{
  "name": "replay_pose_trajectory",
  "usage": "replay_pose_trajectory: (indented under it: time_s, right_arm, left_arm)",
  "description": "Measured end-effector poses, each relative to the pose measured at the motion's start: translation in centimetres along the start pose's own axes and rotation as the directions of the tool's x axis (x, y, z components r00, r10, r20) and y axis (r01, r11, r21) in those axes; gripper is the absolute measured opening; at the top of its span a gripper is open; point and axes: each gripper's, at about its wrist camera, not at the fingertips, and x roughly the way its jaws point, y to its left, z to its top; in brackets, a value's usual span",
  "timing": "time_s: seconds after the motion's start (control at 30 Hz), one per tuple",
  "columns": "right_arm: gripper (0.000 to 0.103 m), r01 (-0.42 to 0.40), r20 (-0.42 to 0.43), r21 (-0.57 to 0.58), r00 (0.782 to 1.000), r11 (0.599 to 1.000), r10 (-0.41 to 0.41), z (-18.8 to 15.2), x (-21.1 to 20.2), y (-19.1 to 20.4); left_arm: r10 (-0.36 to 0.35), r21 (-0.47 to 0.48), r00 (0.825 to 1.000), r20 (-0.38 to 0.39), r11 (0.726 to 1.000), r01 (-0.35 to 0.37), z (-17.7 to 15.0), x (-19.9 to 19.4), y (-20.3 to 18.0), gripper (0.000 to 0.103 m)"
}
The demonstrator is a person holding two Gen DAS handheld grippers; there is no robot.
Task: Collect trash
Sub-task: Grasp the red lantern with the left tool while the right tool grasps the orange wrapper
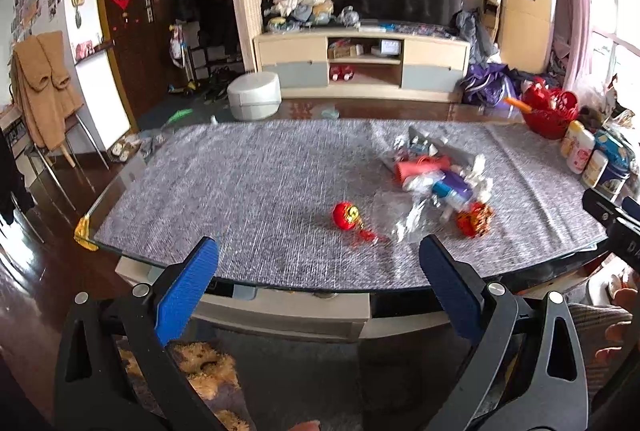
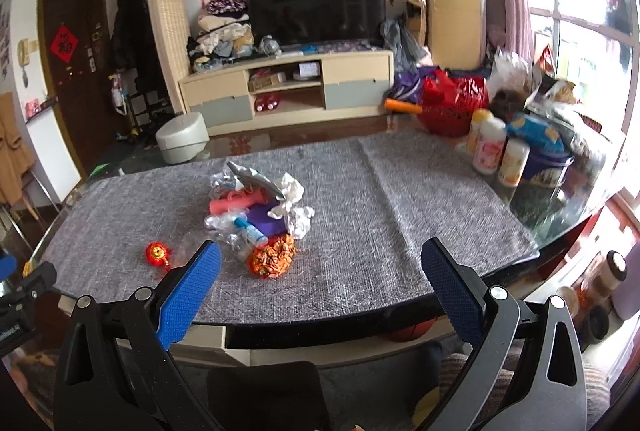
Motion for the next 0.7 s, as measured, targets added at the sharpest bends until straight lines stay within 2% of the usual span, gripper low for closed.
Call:
replay_pose_trajectory:
  time_s: [0.2, 0.4, 0.5, 0.6, 0.63, 0.7]
  right_arm:
    - [0.100, -0.053, -0.098, 0.016, 0.994, 0.998, 0.055, -1.1, 4.1, -0.1]
    - [0.100, -0.045, -0.194, -0.021, 0.980, 0.999, 0.040, -2.0, 7.9, 0.9]
    - [0.100, -0.049, -0.197, -0.021, 0.979, 0.999, 0.044, -2.1, 9.1, 1.3]
    - [0.099, -0.037, -0.196, -0.055, 0.980, 0.998, 0.025, -1.8, 10.3, 1.9]
    - [0.098, -0.037, -0.203, -0.067, 0.979, 0.997, 0.023, -1.7, 10.9, 2.2]
    - [0.083, -0.049, -0.225, -0.065, 0.974, 0.997, 0.033, -1.6, 12.0, 2.4]
  left_arm:
    - [0.013, 0.025, 0.997, -0.077, 1.000, -0.011, -0.5, 3.9, 0.0, 0.095]
    - [-0.001, 0.017, 0.991, -0.137, 1.000, 0.003, -0.1, 7.0, 0.5, 0.095]
    - [-0.008, 0.013, 0.987, -0.160, 1.000, 0.011, 0.4, 8.6, 0.6, 0.095]
    - [0.014, 0.038, 0.983, -0.182, 0.999, -0.007, 1.0, 10.2, 0.3, 0.095]
    - [0.009, 0.046, 0.982, -0.187, 0.999, -0.001, 1.1, 10.8, 0.2, 0.095]
    - [-0.008, 0.048, 0.981, -0.196, 0.999, 0.018, 1.4, 11.7, -0.1, 0.095]
